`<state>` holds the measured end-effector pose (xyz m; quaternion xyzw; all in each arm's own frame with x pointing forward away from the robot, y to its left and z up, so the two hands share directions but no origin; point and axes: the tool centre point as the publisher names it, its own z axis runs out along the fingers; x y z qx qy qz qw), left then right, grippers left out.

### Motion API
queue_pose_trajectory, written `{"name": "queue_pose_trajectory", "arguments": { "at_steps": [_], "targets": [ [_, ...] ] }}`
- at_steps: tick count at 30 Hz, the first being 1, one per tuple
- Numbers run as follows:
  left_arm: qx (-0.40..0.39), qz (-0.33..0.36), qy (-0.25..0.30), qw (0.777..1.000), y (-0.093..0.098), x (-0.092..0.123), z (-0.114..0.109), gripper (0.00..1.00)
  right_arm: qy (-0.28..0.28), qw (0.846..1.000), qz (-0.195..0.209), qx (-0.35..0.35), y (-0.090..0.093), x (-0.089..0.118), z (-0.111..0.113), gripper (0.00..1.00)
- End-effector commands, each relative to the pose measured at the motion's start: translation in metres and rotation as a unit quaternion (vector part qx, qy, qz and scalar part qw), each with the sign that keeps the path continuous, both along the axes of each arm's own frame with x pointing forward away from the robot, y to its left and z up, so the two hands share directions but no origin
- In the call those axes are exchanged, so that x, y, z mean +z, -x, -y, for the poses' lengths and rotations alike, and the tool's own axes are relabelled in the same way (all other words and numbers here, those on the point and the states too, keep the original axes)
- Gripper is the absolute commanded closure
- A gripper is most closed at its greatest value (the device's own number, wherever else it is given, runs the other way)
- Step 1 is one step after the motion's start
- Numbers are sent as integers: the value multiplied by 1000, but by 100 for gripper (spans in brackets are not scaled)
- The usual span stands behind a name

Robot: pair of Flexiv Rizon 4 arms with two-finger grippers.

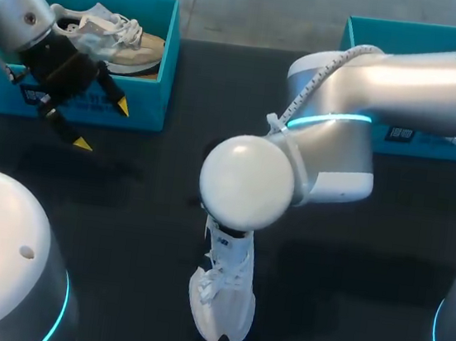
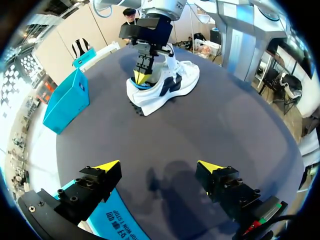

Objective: Take the shoe out of the shoebox, open the shoe tongue, remove and reinsert the insole, then place the shoe into the shoebox

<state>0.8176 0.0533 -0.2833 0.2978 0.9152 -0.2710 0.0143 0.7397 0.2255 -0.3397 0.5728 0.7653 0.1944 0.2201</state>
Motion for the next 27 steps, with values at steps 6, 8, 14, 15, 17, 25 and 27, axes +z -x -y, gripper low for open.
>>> {"name": "queue_pose_trajectory", "arguments": {
  "at_steps": [6,8,14,15,17,25,27],
  "targets": [
    [0,0,-1,1000,1,0,0,0,-72,992,38,-93,1,-19,-2,100],
    [0,0,-1,1000,1,0,0,0,-73,992,38,-93,0,-20,-1,100],
    [0,0,-1,1000,1,0,0,0,-77,992,36,-94,-3,-26,1,100],
    [0,0,-1,1000,1,0,0,0,-78,992,35,-94,-3,-27,2,100],
    [0,0,-1,1000,1,0,0,0,-78,992,34,-95,-3,-29,3,100],
    [0,0,-1,1000,1,0,0,0,-80,992,30,-97,-5,-35,7,100],
    [0,0,-1,1000,1,0,0,0,-81,992,27,-96,-6,-38,7,100]
  ]
}}
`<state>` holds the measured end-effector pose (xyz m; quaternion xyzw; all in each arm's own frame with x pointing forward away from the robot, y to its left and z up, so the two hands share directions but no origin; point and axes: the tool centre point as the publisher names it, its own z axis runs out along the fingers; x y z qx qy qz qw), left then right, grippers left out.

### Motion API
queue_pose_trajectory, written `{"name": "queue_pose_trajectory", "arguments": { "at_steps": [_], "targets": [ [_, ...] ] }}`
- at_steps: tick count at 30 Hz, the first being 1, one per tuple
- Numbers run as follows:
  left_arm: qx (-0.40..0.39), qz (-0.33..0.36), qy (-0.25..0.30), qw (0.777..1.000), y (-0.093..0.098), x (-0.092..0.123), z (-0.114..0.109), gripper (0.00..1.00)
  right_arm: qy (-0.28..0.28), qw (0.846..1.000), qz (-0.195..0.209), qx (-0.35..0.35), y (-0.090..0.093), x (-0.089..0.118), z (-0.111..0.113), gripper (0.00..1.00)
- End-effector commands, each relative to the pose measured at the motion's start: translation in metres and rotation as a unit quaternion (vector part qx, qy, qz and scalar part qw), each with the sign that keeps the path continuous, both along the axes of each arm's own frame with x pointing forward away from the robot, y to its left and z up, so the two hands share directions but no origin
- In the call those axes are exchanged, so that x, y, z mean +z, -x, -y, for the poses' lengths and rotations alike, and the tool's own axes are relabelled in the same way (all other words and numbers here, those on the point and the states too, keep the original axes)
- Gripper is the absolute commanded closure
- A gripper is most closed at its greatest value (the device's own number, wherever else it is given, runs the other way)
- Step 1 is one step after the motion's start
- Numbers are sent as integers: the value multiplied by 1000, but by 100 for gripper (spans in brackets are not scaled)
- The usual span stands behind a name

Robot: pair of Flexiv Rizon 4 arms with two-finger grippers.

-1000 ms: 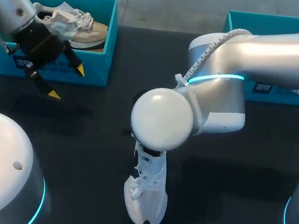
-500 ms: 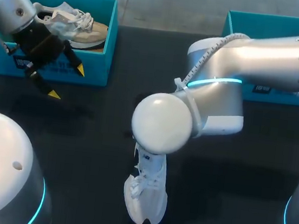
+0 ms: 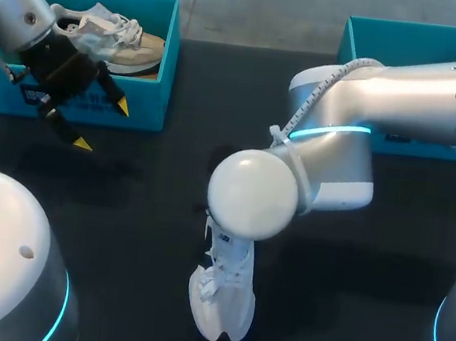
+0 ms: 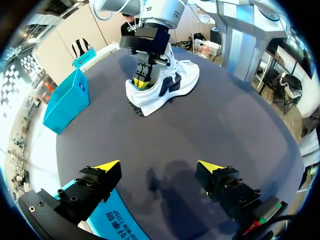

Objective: Take the shoe out of the shoebox, open the shoe tongue, remove and reinsert the insole, then place the shoe into the shoebox

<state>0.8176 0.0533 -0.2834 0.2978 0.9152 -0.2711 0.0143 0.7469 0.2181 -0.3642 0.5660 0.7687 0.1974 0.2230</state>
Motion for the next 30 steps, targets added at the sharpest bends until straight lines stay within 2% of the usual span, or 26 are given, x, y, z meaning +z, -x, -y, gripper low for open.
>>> {"name": "queue_pose_trajectory", "arguments": {
  "at_steps": [1,17,30],
  "targets": [
    [0,0,-1,1000,1,1,0,0,-83,991,18,-102,0,-15,-1,100],
    [0,0,-1,1000,1,1,0,0,-75,992,-20,-100,-2,-37,-1,100],
    [0,0,-1,1000,1,1,0,0,-68,990,59,-105,21,11,-2,100]
  ]
}}
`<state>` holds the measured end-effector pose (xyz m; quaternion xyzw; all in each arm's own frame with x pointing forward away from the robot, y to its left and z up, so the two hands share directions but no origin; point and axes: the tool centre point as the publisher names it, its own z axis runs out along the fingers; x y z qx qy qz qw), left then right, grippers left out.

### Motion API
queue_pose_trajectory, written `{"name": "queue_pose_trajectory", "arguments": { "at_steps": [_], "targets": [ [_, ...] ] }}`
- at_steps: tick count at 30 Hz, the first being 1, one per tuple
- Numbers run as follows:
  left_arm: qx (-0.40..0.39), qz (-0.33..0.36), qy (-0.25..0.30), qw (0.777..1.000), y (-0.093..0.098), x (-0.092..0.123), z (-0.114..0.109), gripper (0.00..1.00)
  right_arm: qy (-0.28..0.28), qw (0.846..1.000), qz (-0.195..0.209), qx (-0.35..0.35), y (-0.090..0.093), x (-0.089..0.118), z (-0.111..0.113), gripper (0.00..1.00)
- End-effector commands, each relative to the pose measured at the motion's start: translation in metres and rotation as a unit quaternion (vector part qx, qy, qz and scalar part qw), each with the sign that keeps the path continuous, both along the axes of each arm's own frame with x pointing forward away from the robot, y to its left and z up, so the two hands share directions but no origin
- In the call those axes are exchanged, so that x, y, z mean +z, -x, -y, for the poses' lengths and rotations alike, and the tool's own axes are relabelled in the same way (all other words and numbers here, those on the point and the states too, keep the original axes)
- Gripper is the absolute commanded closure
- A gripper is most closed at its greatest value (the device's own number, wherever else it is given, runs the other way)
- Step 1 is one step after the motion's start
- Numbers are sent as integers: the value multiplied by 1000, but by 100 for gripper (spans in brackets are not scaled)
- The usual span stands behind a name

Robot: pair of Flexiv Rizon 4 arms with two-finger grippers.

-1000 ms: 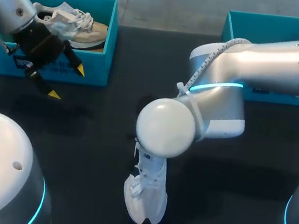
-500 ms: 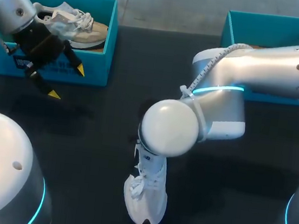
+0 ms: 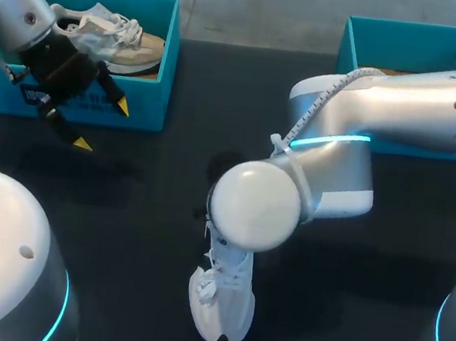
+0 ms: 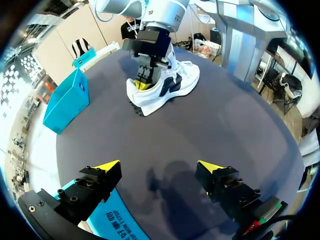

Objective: Take the shoe out of the shoebox, open the shoe tongue, remove and reinsert the insole, then place the shoe into the shoebox

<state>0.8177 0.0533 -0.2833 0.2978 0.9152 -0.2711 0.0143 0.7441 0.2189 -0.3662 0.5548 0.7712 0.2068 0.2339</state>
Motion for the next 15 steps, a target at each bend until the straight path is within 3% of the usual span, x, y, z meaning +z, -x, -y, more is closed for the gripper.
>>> {"name": "queue_pose_trajectory", "arguments": {
  "at_steps": [1,15],
  "targets": [
    [0,0,-1,1000,1,1,0,0,-70,990,48,-114,18,15,-1,100],
    [0,0,-1,1000,1,1,0,0,-81,990,59,-104,-5,6,0,100]
  ]
}}
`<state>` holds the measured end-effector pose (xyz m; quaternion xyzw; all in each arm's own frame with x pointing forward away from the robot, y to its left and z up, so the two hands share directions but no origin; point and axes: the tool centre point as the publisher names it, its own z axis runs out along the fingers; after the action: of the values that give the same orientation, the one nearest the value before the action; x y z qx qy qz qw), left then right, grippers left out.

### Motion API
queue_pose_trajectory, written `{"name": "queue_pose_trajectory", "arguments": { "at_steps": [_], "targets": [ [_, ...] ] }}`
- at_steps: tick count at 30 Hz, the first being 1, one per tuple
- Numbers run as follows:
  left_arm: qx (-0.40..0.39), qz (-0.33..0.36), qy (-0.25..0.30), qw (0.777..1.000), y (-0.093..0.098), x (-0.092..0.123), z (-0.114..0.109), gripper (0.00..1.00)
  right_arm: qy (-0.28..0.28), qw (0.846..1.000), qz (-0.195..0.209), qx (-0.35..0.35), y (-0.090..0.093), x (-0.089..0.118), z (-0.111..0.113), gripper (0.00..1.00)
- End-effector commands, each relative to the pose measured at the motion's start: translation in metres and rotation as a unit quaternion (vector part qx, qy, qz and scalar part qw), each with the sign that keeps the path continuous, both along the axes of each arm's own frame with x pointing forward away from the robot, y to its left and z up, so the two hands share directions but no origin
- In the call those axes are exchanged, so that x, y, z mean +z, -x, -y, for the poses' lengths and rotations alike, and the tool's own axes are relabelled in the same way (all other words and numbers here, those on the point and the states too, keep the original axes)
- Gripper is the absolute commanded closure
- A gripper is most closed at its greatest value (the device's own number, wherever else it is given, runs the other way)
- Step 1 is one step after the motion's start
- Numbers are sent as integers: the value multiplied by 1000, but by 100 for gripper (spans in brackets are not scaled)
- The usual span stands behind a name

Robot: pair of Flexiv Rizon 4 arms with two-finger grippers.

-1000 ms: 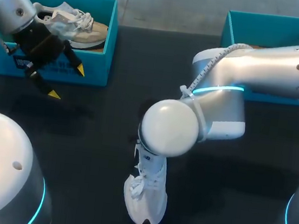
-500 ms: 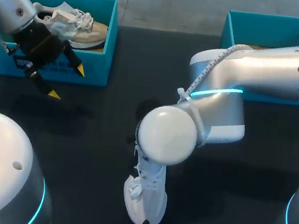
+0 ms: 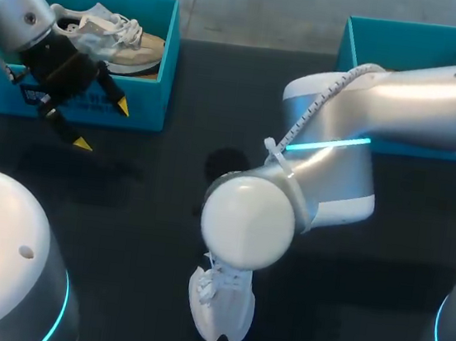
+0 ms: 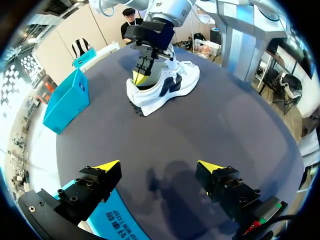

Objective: Take the shoe out of the shoebox, open the shoe tongue, remove and reinsert the insole, then place the shoe into the shoebox

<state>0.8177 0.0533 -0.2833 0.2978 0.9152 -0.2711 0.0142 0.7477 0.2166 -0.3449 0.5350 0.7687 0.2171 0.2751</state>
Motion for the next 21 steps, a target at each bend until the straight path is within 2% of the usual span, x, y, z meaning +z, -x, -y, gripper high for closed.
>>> {"name": "queue_pose_trajectory", "arguments": {
  "at_steps": [1,21],
  "targets": [
    [0,0,-1,1000,1,0,0,0,-105,989,17,-108,-3,-17,-2,100],
    [0,0,-1,1000,1,0,0,0,-113,987,-10,-112,-20,-45,1,100]
  ]
}}
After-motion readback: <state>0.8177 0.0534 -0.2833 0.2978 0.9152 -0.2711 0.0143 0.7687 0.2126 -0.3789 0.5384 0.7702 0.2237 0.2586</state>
